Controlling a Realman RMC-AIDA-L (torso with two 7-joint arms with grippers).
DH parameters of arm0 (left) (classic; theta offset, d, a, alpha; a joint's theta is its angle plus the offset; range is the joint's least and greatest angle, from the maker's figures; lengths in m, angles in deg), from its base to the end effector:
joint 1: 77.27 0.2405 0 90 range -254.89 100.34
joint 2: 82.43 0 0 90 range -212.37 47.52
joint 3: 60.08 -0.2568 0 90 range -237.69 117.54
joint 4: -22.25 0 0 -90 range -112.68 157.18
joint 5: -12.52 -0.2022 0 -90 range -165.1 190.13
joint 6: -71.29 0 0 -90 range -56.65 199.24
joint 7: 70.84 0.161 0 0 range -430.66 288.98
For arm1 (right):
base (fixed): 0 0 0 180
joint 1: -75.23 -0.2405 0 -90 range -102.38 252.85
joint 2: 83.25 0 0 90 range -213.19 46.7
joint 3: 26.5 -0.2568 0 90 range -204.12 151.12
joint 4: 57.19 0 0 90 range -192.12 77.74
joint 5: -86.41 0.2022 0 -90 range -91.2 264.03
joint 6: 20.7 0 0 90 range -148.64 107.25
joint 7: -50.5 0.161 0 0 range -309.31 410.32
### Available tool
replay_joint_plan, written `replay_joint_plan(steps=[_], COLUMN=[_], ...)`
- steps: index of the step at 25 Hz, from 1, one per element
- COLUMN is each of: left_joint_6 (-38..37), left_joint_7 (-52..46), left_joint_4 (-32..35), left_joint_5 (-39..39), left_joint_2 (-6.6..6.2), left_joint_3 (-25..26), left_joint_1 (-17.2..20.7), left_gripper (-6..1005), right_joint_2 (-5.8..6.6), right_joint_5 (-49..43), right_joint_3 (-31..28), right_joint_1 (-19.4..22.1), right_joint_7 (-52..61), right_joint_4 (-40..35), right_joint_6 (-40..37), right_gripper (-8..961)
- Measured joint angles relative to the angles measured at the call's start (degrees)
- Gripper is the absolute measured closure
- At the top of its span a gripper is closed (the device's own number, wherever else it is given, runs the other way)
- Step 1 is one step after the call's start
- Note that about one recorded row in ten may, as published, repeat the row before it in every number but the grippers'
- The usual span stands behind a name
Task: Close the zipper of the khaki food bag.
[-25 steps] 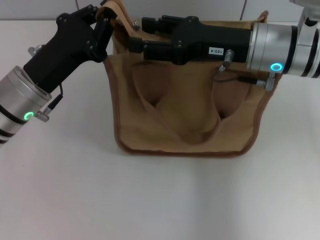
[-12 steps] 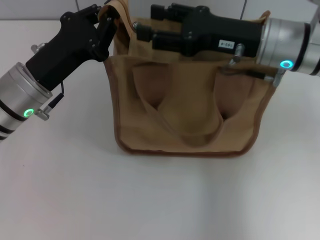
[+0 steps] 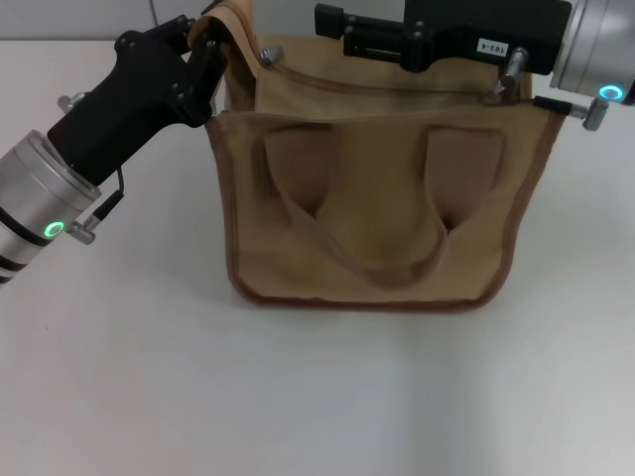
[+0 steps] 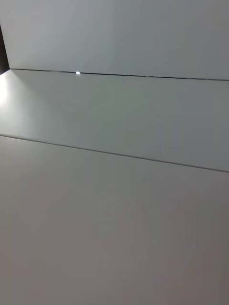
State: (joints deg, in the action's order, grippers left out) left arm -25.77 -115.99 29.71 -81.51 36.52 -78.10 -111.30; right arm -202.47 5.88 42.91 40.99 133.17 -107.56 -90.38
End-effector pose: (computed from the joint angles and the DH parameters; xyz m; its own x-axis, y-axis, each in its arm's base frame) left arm -0.2165 0.3337 -0.0048 0.4180 -0.0942 0.9036 0.5138 -0.7958 -0.3206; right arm 0.1219 0.3894 -0.0117 0.7404 -0.0528 -0.6701 -0.3046 -0.9150 -0.2645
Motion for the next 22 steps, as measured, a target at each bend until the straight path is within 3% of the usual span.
replay_joint_plan(steps=[13, 22], left_joint_6=[0.30, 0.10], left_joint_7=[0.08, 0.33], left_joint_4=[0.00, 0.00], left_joint_5=[-0.01, -0.01], left_joint_2=[0.11, 0.15], left_joint_3=[0.02, 0.35], left_joint_1=[-0.45, -0.71], left_gripper=[945, 943], right_joint_2=[-0.25, -0.54], right_joint_5=[-13.93, -9.39], right_joint_3=[2.16, 4.59], right_joint_1=[1.41, 3.27], right_joint_7=[-5.55, -14.88], right_joint_4=[-13.31, -12.35], right_joint_6=[0.82, 0.74], right_gripper=[221, 221])
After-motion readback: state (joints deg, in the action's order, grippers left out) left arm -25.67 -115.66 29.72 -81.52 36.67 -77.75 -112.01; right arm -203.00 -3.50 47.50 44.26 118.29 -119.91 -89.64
